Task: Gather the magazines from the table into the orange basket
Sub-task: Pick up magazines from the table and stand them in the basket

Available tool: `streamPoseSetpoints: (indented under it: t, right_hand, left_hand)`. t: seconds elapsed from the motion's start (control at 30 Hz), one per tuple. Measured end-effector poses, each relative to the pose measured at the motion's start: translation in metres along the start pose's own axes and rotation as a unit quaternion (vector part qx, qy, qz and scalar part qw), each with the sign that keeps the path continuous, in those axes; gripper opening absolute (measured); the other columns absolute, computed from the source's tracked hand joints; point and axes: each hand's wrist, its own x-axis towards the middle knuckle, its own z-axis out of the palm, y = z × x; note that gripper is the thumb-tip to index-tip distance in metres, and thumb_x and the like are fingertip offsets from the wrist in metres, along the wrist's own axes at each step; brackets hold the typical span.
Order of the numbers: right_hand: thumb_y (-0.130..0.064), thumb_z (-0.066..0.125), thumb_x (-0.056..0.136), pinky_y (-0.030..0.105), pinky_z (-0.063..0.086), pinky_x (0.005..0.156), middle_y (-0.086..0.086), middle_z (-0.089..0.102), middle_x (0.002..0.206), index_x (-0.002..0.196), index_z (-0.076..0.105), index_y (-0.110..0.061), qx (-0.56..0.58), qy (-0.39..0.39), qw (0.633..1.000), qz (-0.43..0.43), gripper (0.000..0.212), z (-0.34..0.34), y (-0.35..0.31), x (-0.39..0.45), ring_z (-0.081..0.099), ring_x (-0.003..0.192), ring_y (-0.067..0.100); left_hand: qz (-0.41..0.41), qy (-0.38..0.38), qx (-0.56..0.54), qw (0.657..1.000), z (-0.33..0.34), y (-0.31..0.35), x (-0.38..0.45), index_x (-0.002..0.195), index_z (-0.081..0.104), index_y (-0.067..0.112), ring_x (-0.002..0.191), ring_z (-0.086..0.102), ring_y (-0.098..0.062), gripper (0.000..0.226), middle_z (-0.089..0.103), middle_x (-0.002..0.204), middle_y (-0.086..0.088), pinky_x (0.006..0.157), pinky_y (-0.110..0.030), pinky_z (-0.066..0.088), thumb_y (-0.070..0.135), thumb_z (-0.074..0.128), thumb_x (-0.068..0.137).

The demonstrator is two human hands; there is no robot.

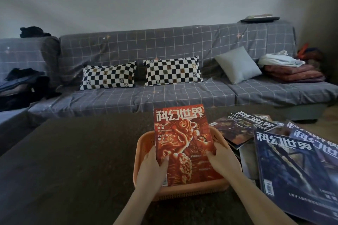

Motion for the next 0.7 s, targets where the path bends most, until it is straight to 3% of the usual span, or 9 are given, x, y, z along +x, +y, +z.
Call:
streamPoseSetpoints:
  t: [0.07, 0.17, 0.3, 0.37, 0.5, 0.63, 0.7]
  right_hand:
    - [-0.033, 0.041, 0.097, 0.016, 0.034, 0.058, -0.008, 0.059, 0.097, 0.120, 0.053, -0.020, -0.010, 0.001, 1.000, -0.006, 0.029, 0.001, 0.000, 0.000, 0.047, 0.069, 0.000]
    - [-0.035, 0.041, 0.097, 0.022, 0.040, 0.069, -0.009, 0.061, 0.094, 0.114, 0.056, -0.021, -0.017, 0.000, 1.000, -0.006, 0.026, 0.001, 0.000, 0.000, 0.053, 0.075, 0.005]
    - [-0.034, 0.048, 0.094, 0.028, 0.048, 0.076, -0.009, 0.062, 0.092, 0.109, 0.057, -0.025, 0.018, -0.004, 1.000, 0.005, 0.019, 0.005, 0.001, 0.004, 0.058, 0.081, 0.009]
    - [-0.032, 0.051, 0.094, 0.027, 0.047, 0.080, -0.007, 0.065, 0.100, 0.107, 0.057, -0.028, 0.043, -0.009, 0.999, -0.001, 0.015, 0.010, -0.003, 0.004, 0.057, 0.083, 0.008]
    - [-0.036, 0.050, 0.094, 0.029, 0.049, 0.088, -0.010, 0.065, 0.112, 0.119, 0.054, -0.028, 0.050, -0.039, 0.998, -0.013, 0.027, 0.023, -0.017, 0.005, 0.062, 0.099, 0.009]
    - [-0.037, 0.049, 0.094, 0.017, 0.043, 0.065, -0.015, 0.060, 0.099, 0.128, 0.047, -0.025, 0.101, -0.060, 0.993, 0.024, 0.036, 0.029, -0.025, 0.010, 0.056, 0.080, 0.000]
    - [-0.039, 0.050, 0.094, 0.025, 0.048, 0.075, -0.007, 0.060, 0.110, 0.134, 0.040, -0.021, 0.183, -0.086, 0.976, 0.077, 0.046, 0.030, -0.029, 0.011, 0.058, 0.090, 0.008]
  left_hand:
    - [0.008, 0.005, 0.037, 0.999, 0.000, -0.001, -0.003, 0.148, 0.029, 0.028, 0.108, 0.062, -0.009, 0.057, 0.061, 0.129, 0.009, 0.091, -0.028, 0.052, 0.052, 0.040, 0.097]
    - [0.009, 0.013, 0.068, 0.998, 0.003, -0.003, -0.004, 0.150, 0.024, 0.026, 0.099, 0.064, -0.007, 0.061, 0.064, 0.122, 0.009, 0.087, -0.027, 0.054, 0.054, 0.034, 0.098]
    - [0.012, 0.026, 0.058, 0.998, -0.002, -0.008, 0.002, 0.146, 0.036, 0.026, 0.073, 0.065, 0.001, 0.054, 0.068, 0.095, 0.012, 0.069, -0.019, 0.056, 0.052, 0.036, 0.098]
    - [0.010, 0.030, 0.046, 0.998, -0.008, -0.013, 0.007, 0.142, 0.042, 0.027, 0.070, 0.065, 0.001, 0.050, 0.068, 0.088, 0.012, 0.067, -0.019, 0.056, 0.050, 0.039, 0.098]
    - [-0.017, 0.029, 0.021, 0.999, -0.024, -0.023, 0.018, 0.137, 0.049, 0.026, 0.067, 0.065, 0.000, 0.044, 0.065, 0.078, 0.014, 0.059, -0.018, 0.052, 0.046, 0.045, 0.098]
    - [-0.022, 0.000, -0.020, 1.000, -0.028, -0.027, 0.022, 0.124, 0.056, 0.029, 0.069, 0.065, 0.000, 0.033, 0.068, 0.077, 0.012, 0.059, -0.017, 0.048, 0.045, 0.046, 0.097]
    - [-0.056, -0.031, -0.086, 0.994, -0.029, -0.026, 0.026, 0.117, 0.059, 0.028, 0.074, 0.067, -0.004, 0.027, 0.069, 0.079, 0.011, 0.066, -0.023, 0.052, 0.043, 0.050, 0.096]
